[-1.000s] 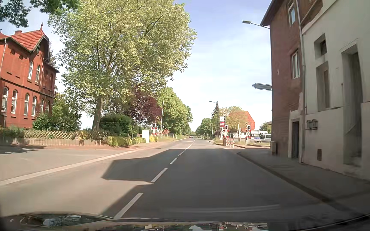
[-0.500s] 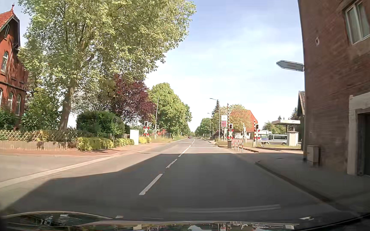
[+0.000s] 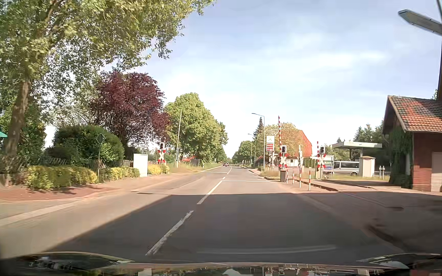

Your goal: Follow the waypoints while adhering to traffic rules and regulations

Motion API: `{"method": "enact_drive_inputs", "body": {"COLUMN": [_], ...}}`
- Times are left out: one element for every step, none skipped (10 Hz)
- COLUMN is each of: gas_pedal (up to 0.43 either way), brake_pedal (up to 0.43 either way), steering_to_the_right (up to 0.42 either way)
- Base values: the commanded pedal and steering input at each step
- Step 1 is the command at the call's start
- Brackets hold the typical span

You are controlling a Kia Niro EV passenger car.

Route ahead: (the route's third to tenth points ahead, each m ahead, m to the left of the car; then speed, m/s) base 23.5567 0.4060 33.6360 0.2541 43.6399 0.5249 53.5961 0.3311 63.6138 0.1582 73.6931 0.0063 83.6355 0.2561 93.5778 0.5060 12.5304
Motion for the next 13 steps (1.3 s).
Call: {"method": "enact_drive_inputs", "body": {"gas_pedal": [0.028, 0.028, 0.028, 0.028, 0.028, 0.028, 0.028, 0.028, 0.028, 0.028, 0.028, 0.028, 0.028], "brake_pedal": [0.0, 0.0, 0.0, 0.0, 0.0, 0.0, 0.0, 0.0, 0.0, 0.0, 0.0, 0.0, 0.0], "steering_to_the_right": [0.001, 0.001, 0.001, 0.004, 0.005, 0.006, 0.007, 0.007, 0.006, 0.005, 0.003, 0.003, 0.001]}}
